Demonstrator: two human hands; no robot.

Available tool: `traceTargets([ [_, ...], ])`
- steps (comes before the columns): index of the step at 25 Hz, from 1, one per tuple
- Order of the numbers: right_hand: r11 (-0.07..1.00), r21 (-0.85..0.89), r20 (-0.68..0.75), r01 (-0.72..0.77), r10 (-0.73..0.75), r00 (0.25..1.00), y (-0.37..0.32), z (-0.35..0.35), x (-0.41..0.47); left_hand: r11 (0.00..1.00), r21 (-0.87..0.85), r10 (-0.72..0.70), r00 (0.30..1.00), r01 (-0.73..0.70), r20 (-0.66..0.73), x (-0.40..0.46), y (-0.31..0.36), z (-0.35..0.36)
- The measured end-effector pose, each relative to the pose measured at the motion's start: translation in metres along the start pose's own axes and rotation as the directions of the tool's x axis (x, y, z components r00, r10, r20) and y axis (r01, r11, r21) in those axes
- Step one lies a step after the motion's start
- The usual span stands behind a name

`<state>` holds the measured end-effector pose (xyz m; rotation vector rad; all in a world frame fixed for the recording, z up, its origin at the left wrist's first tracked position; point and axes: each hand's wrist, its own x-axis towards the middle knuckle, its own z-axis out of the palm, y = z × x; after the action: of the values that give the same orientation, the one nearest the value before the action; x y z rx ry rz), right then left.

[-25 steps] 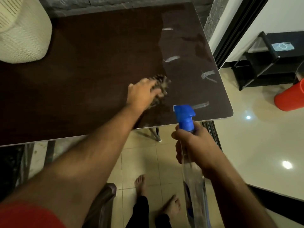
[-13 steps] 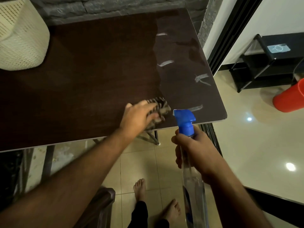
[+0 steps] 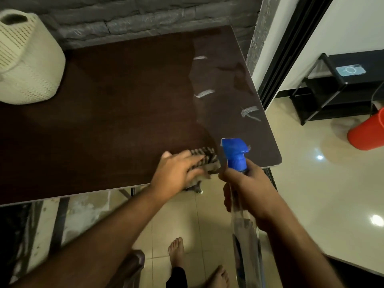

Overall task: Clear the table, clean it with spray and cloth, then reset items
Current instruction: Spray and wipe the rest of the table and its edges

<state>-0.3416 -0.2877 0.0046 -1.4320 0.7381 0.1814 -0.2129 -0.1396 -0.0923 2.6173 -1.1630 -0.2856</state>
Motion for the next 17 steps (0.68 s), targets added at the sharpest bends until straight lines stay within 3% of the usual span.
traceTargets([
  [5,0.998,-0.044,-0.026,0.039,-0.040,0.999,-0.014,-0.017,0.018,0.936,0.070,-0.330,0.931,0.344,-0.153,0.059,-0.078,-0.026],
  [13,0.988,-0.104,-0.038,0.115,-0.119,0.992,-0.101,-0.008,0.114,0.913,-0.008,-0.402,0.894,0.408,-0.196,0.170,-0.105,-0.035],
  [17,0.988,-0.141,-0.005,0.064,-0.065,0.998,-0.134,-0.003,0.173,0.915,-0.046,-0.400,0.888,0.401,-0.228,0.227,-0.130,-0.045],
])
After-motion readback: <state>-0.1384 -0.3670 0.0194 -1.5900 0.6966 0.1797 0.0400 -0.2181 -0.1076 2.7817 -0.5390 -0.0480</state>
